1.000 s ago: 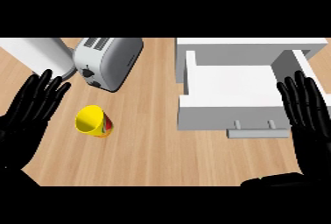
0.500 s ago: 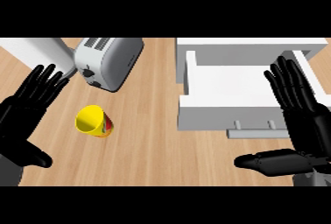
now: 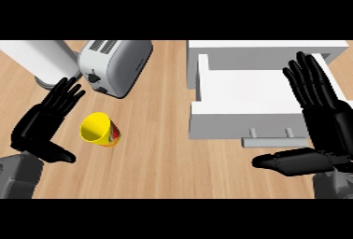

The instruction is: Pick up the cup, place it into the drawer and close the drawer

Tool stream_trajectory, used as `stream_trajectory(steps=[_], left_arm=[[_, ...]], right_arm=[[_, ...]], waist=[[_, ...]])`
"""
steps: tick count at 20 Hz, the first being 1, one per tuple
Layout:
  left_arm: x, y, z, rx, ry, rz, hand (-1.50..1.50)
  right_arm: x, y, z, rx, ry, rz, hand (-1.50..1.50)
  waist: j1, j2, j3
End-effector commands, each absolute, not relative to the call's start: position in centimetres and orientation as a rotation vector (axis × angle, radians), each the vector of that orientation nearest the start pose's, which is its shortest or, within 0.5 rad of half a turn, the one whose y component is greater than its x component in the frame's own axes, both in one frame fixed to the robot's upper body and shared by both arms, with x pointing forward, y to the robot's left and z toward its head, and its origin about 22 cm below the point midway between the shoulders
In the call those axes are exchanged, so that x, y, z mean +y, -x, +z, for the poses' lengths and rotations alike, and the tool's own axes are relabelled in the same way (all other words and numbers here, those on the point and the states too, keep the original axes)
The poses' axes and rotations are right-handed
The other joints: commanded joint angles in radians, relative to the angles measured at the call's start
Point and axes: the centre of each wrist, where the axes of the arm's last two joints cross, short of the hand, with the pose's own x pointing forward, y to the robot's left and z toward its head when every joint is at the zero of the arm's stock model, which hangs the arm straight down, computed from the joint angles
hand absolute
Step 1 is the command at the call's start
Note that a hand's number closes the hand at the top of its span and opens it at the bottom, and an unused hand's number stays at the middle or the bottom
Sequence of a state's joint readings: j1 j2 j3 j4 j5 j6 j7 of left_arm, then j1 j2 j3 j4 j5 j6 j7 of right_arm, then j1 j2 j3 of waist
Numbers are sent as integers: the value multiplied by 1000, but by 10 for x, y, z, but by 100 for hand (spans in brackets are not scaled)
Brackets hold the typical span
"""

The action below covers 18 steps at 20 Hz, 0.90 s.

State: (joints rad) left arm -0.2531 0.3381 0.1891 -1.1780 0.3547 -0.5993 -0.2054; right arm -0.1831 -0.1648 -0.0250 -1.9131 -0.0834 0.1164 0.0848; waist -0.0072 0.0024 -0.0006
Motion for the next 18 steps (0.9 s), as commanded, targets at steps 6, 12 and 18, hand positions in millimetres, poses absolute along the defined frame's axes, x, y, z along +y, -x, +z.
stream_trajectory(steps=[6, 12, 18], left_arm=[[361, -299, -55, -1622, 316, -221, -150], [395, -295, -68, -1604, 307, -185, -150], [380, -292, -89, -1610, 272, -201, -150]], right_arm=[[-261, -260, 130, -2010, -71, 275, -150], [-250, -275, 154, -2010, -58, 255, -150], [-256, -265, 128, -2004, -78, 257, -150]], waist=[[-7, 2, 0], [-6, 3, -1], [-12, 6, -2]])
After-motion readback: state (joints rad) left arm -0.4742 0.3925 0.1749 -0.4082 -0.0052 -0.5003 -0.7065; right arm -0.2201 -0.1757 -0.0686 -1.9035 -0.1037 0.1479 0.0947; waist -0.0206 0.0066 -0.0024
